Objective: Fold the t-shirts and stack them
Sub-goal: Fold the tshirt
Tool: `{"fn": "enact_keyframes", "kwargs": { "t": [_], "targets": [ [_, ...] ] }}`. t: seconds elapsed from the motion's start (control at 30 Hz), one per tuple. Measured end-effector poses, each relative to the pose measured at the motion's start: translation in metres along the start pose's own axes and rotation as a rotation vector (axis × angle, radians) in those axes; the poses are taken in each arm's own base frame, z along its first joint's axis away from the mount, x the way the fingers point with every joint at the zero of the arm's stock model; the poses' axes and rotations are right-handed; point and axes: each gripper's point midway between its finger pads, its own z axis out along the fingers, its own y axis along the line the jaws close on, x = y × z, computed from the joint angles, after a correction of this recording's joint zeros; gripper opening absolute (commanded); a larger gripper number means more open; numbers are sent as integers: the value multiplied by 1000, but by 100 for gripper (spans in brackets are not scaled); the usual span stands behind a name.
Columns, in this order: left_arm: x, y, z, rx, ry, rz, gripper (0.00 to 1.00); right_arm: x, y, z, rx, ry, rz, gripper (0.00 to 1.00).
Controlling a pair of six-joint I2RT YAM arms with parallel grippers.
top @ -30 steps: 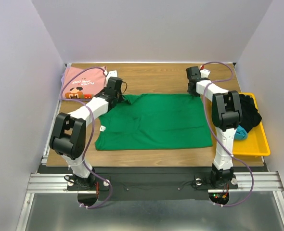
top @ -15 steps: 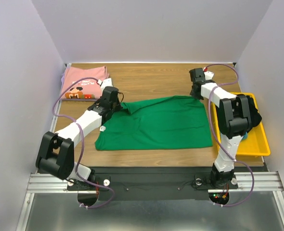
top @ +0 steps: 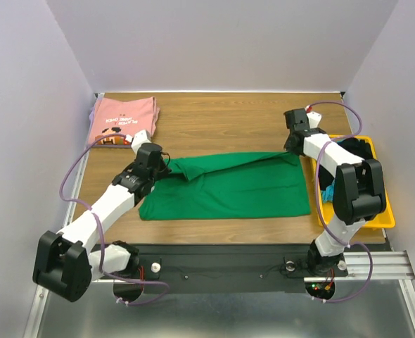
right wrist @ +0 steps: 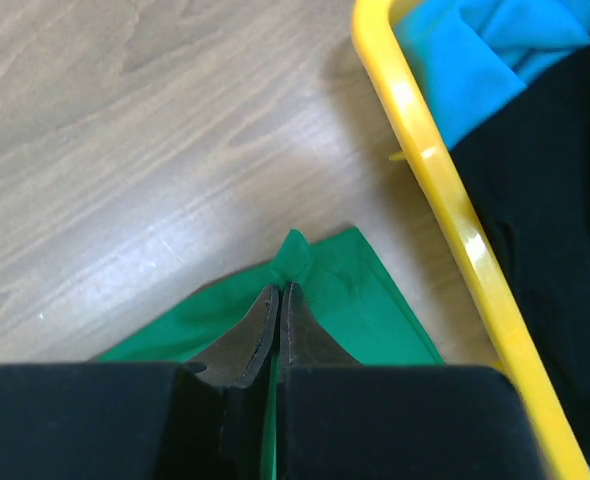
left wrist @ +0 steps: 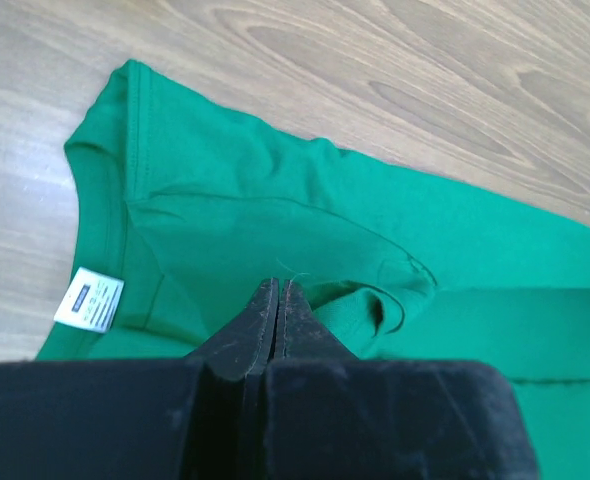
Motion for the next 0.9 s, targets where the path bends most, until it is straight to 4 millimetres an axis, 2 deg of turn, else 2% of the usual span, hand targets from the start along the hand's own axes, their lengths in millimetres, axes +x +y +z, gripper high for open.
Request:
{"fn": "enact_keyframes", "kwargs": {
  "t": [0.07, 0.17, 0.27, 0.33, 0.37, 0.4, 0.43, 0.5, 0.6, 0.7, 0.77, 0.9],
  "targets": [
    [4, 3, -4, 7, 0, -14, 0, 3, -4, -5, -6, 0, 1, 0],
    [19, 15, -10, -1, 24, -24, 0, 11, -11, -10, -9, 9, -1, 1],
    [36, 24, -14, -2, 59, -36, 1, 25, -21, -13, 1, 28, -8, 9],
    [48, 28, -20, 13, 88, -51, 34, 39, -29, -14, 4, 49, -12, 15],
    [55, 30, -23, 15, 104, -65, 51, 44, -32, -15, 7, 61, -15, 21],
    [60, 32, -25, 10, 117, -75, 77, 52, -36, -16, 8, 74, -18, 44],
    [65, 36, -29, 1, 134, -81, 98, 56, -38, -18, 7, 79, -16, 57],
    [73, 41, -39, -18, 160, -122, 99, 63, -45, -23, 5, 90, -20, 77],
    [75, 43, -51, -20, 167, -168, 99, 63, -45, -36, -37, 88, -5, 81],
    [68, 39, -61, 13, 136, -210, 98, 53, -32, -59, -133, 56, 6, 82],
    [62, 37, -62, 20, 110, -224, 99, 54, -11, -80, -222, 31, -35, 82],
    [53, 33, -54, 7, 85, -221, 99, 90, 64, -141, -536, 46, -181, 74]
  ]
}}
